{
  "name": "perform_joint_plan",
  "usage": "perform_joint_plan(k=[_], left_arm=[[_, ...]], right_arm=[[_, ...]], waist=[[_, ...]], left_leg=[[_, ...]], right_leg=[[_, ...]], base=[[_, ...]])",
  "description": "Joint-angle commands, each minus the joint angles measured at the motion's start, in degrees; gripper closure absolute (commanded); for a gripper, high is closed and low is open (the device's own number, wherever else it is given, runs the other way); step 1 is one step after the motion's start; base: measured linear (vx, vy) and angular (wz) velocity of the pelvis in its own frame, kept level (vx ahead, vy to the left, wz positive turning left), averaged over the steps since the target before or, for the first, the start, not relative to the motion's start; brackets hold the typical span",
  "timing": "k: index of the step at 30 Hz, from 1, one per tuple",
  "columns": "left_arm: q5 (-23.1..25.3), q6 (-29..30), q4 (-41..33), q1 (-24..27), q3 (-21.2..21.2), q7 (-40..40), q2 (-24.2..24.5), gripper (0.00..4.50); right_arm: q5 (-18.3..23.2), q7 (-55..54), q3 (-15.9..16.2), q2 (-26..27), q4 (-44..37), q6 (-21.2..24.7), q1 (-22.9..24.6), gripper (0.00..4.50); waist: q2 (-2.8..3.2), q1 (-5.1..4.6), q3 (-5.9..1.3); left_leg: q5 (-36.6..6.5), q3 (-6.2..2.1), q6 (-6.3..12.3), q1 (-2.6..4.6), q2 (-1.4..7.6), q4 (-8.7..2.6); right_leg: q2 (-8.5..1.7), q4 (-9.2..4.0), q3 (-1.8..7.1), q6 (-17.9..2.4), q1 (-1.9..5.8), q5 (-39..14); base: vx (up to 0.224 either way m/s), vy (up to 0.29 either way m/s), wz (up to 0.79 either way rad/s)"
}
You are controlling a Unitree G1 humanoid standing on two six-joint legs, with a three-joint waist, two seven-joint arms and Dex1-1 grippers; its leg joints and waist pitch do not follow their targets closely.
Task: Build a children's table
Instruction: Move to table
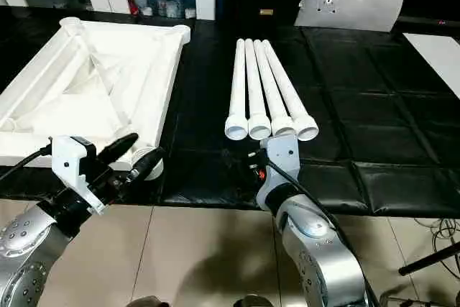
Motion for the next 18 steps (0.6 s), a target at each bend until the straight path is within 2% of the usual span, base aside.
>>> perform_joint_plan(k=[1, 3, 4, 6, 11, 13, 14, 15, 16, 17, 18], left_arm=[[0.68, -0.45, 0.10, 0.02, 0.38, 1.01, -0.03, 1.20], [-0.03, 0.34, -0.65, -0.08, 1.05, 1.99, -0.63, 1.29], [0.06, 1.45, -2.01, -0.02, 1.56, 3.82, -1.27, 1.29], [2.47, 2.77, -3.99, 0.13, 1.81, 7.44, -1.84, 0.85], [5.50, 4.23, -5.47, 1.01, 1.33, 11.22, -2.66, 0.85], [6.08, 4.07, -5.33, 1.09, 1.36, 11.91, -2.85, 0.85], [6.34, 4.03, -4.88, 0.83, 1.65, 12.82, -3.20, 0.85], [6.68, 4.23, -4.67, 0.61, 1.70, 13.37, -3.22, 0.85], [6.83, 4.46, -4.31, 0.14, 1.68, 13.92, -3.26, 0.85], [7.16, 4.70, -4.23, -0.08, 1.49, 14.03, -3.04, 0.85], [7.61, 4.97, -4.14, -0.39, 1.15, 14.01, -2.73, 0.85]], right_arm=[[0.40, 0.16, -0.29, 0.01, -0.78, -0.06, 0.39, 0.00], [0.58, 0.24, -0.41, 0.08, -0.79, -0.10, 0.31, 0.00], [0.75, 0.35, -0.52, 0.15, -0.75, -0.20, 0.25, 0.00], [1.03, 0.52, -0.70, 0.25, -0.60, -0.28, 0.10, 0.00], [0.38, 1.03, 0.32, -0.12, 0.23, -0.55, -0.77, 0.00], [0.15, 1.43, 0.81, -0.46, 0.29, -0.65, -0.99, 0.00], [-0.06, 1.79, 1.35, -0.71, 0.30, -0.73, -1.23, 0.00], [-0.13, 2.03, 1.62, -0.81, 0.28, -0.80, -1.35, 0.00], [-0.23, 2.45, 2.02, -0.95, 0.27, -1.00, -1.57, 0.00], [-0.20, 2.52, 2.04, -0.88, 0.32, -1.15, -1.62, 0.00], [-0.16, 2.68, 2.08, -0.81, 0.40, -1.45, -1.71, 0.00]], waist=[[0.75, 0.16, -2.88], [0.82, 0.16, -2.90], [1.12, 0.21, -2.85], [1.01, 0.12, -2.90], [0.91, 0.20, -2.77], [0.94, 0.16, -2.41], [0.16, 1.07, -2.01], [0.91, 0.68, -2.00], [1.37, 0.62, -1.97], [1.45, 0.66, -1.28], [1.49, 0.85, -0.97]], left_leg=[[-5.81, -1.28, 0.02, 0.18, 4.84, -5.43], [-5.47, -1.27, -0.04, 0.17, 4.83, -5.37], [-5.42, -1.34, -0.16, 0.14, 4.83, -5.38], [-5.39, -1.41, -0.20, 0.09, 4.95, -5.34], [-5.82, -1.36, 0.15, 0.11, 4.87, -5.31], [-15.51, -1.39, -0.95, 0.76, 4.87, -5.82], [-15.97, -3.32, 2.48, -2.70, 3.22, -6.55], [-19.03, -3.78, 5.57, -2.09, 2.44, -6.19], [-19.62, -3.97, 6.64, -2.10, 2.29, -5.51], [-21.09, -3.37, 6.71, -2.08, 1.61, -4.38], [-20.94, -2.91, 6.07, -1.40, 1.78, -3.19]], right_leg=[[-4.52, -3.35, 2.66, -12.79, 2.49, -2.37], [-4.49, -3.29, 2.67, -12.85, 2.47, -1.75], [-4.53, -3.23, 2.66, -12.96, 2.47, -1.50], [-4.51, -3.15, 2.59, -13.28, 2.64, -0.33], [-4.51, -3.35, 2.61, -13.03, 2.65, -1.82], [-4.50, -4.18, 2.54, -11.77, 2.73, -13.70], [-5.77, -4.33, 0.32, -10.60, 5.30, -16.89], [-6.43, -5.85, -0.95, -9.15, 5.60, -25.66], [-6.97, -6.54, -1.52, -9.25, 6.25, -30.63], [-7.61, -8.66, -2.60, -8.18, 7.15, -42.53], [-8.74, -10.40, -3.63, -7.29, 7.73, -49.12]], base=[[0.000, 0.000, 0.00], [0.000, 0.000, 0.00], [0.000, 0.000, 0.00], [0.000, 0.000, 0.00], [0.000, 0.000, 0.00], [0.000, 0.000, 0.00], [0.001, -0.008, 0.20], [0.001, -0.008, 0.20], [0.014, -0.011, 0.48], [0.044, -0.003, 0.61], [0.044, -0.003, 0.61]])
